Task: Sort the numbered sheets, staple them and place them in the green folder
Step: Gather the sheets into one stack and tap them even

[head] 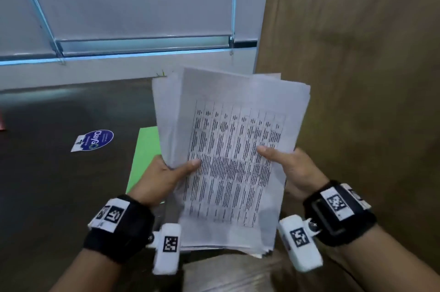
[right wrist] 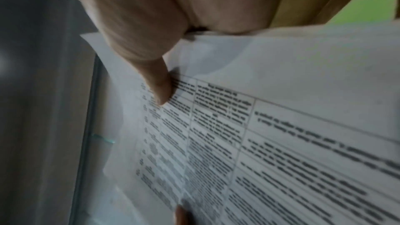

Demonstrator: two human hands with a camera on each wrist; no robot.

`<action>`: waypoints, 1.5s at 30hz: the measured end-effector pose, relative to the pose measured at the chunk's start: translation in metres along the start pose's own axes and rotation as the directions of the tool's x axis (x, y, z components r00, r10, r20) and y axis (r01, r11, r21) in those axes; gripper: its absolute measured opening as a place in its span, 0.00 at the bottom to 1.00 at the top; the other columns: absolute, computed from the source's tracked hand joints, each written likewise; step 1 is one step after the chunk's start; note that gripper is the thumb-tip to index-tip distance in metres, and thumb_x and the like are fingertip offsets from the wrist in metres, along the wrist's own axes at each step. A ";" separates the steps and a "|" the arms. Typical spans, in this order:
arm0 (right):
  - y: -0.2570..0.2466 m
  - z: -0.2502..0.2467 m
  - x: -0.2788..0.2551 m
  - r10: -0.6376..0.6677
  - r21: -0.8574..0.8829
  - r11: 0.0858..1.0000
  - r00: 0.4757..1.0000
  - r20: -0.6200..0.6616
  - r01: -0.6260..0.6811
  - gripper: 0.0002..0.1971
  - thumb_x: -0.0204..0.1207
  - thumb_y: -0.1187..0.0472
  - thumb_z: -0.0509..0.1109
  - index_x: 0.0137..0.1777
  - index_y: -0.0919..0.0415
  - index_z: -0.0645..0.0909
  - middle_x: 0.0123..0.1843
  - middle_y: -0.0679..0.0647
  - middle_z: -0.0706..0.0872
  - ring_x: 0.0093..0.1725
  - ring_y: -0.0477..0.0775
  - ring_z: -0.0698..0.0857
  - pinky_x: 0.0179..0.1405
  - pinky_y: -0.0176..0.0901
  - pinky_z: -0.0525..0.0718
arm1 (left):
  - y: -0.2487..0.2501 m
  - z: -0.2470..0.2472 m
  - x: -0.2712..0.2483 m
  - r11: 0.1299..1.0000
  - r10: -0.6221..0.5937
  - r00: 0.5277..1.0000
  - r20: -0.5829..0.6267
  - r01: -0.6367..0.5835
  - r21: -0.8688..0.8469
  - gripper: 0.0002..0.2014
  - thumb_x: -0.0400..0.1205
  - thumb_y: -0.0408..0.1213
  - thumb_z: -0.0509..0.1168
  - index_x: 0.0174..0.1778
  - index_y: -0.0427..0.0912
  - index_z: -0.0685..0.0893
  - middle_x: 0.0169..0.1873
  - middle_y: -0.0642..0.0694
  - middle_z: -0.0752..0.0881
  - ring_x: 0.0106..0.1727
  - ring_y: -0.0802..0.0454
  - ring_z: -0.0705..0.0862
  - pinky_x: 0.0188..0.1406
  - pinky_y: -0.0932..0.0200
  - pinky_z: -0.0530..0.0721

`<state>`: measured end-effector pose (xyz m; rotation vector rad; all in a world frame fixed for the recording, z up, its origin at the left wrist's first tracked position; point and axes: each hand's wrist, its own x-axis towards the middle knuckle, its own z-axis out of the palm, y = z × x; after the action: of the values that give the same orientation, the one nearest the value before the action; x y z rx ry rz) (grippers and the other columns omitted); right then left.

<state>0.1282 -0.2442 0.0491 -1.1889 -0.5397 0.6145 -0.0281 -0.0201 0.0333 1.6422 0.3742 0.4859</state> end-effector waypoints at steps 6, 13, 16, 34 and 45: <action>-0.023 0.021 0.002 -0.105 -0.118 0.987 0.994 0.043 0.110 0.17 0.68 0.65 0.75 0.58 0.63 0.86 0.53 0.56 0.93 0.55 0.53 0.91 0.52 0.40 0.88 | 0.017 -0.006 0.003 0.976 0.088 0.995 -0.039 -0.094 -0.197 0.17 0.67 0.29 0.83 0.51 0.40 0.92 0.47 0.47 0.95 0.54 0.49 0.92 0.52 0.62 0.90; -0.023 0.015 -0.006 -0.288 -0.233 0.934 0.956 -0.047 0.270 0.18 0.70 0.55 0.81 0.50 0.70 0.87 0.55 0.69 0.90 0.58 0.69 0.89 0.67 0.65 0.83 | 0.033 -0.006 0.005 0.921 0.284 0.941 -0.185 -0.321 -0.222 0.10 0.66 0.32 0.76 0.42 0.45 0.95 0.42 0.48 0.95 0.42 0.55 0.92 0.44 0.61 0.91; -0.018 0.006 -0.009 -0.311 -0.223 0.930 0.949 -0.052 0.292 0.25 0.62 0.43 0.85 0.49 0.63 0.89 0.53 0.64 0.89 0.59 0.65 0.88 0.69 0.73 0.80 | 0.037 -0.009 0.005 0.882 0.344 0.888 -0.304 -0.417 -0.221 0.09 0.70 0.33 0.74 0.39 0.52 0.95 0.39 0.52 0.94 0.39 0.58 0.92 0.40 0.62 0.90; -0.004 -0.006 -0.001 -0.123 -0.354 0.915 0.968 0.217 0.195 0.17 0.70 0.61 0.82 0.59 0.58 0.88 0.58 0.57 0.92 0.59 0.55 0.90 0.59 0.49 0.88 | 0.057 0.004 0.006 0.858 0.447 0.840 -0.309 -0.500 -0.118 0.14 0.72 0.33 0.76 0.54 0.38 0.90 0.45 0.55 0.94 0.48 0.58 0.92 0.47 0.66 0.87; -0.017 0.017 0.003 -0.248 -0.388 0.888 0.968 0.046 0.246 0.08 0.78 0.69 0.73 0.48 0.55 0.88 0.43 0.40 0.93 0.46 0.39 0.91 0.50 0.35 0.88 | 0.004 0.016 0.012 0.984 0.148 0.937 -0.317 -0.170 -0.043 0.04 0.82 0.30 0.71 0.44 0.41 0.90 0.32 0.58 0.92 0.36 0.63 0.89 0.39 0.61 0.88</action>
<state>0.1219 -0.2349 0.0702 -1.4673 -0.8238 0.2880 -0.0098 -0.0282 0.0374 1.5355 0.4545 0.8794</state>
